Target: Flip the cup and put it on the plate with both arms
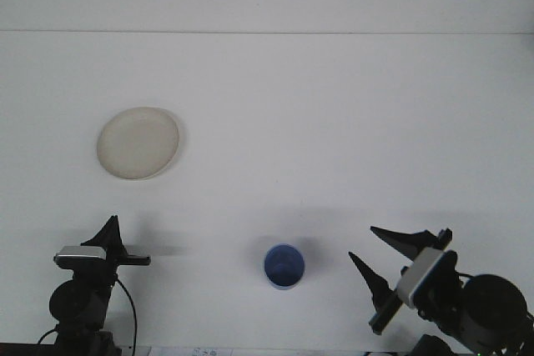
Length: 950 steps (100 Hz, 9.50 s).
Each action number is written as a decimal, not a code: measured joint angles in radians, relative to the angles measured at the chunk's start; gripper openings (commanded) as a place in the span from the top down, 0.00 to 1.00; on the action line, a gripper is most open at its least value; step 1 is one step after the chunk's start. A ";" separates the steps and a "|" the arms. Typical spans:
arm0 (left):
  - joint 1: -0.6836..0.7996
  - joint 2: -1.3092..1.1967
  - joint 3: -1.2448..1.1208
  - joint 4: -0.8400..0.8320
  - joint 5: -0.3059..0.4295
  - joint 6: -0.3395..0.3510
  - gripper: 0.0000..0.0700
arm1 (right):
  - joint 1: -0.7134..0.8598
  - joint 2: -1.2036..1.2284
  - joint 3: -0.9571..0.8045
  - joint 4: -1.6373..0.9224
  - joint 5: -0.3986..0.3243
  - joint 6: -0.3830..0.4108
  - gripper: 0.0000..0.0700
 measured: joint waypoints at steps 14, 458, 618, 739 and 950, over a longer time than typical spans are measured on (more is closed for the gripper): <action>0.000 0.000 0.000 0.003 0.000 -0.071 0.98 | 0.000 -0.170 -0.138 -0.006 0.001 0.001 0.46; 0.126 1.840 1.593 -0.766 0.080 0.026 0.33 | 0.000 -0.233 -0.161 -0.031 0.005 0.042 0.46; -0.127 0.280 0.636 -0.631 0.372 -0.348 0.99 | 0.000 -0.233 -0.161 -0.096 0.105 0.067 0.99; -0.016 0.083 0.233 -0.156 0.031 -0.015 0.98 | 0.000 -0.233 -0.161 -0.049 0.105 0.068 0.99; 0.046 0.001 0.000 0.003 -0.051 -0.072 0.98 | -0.787 -0.464 -0.886 0.655 -0.105 0.072 0.99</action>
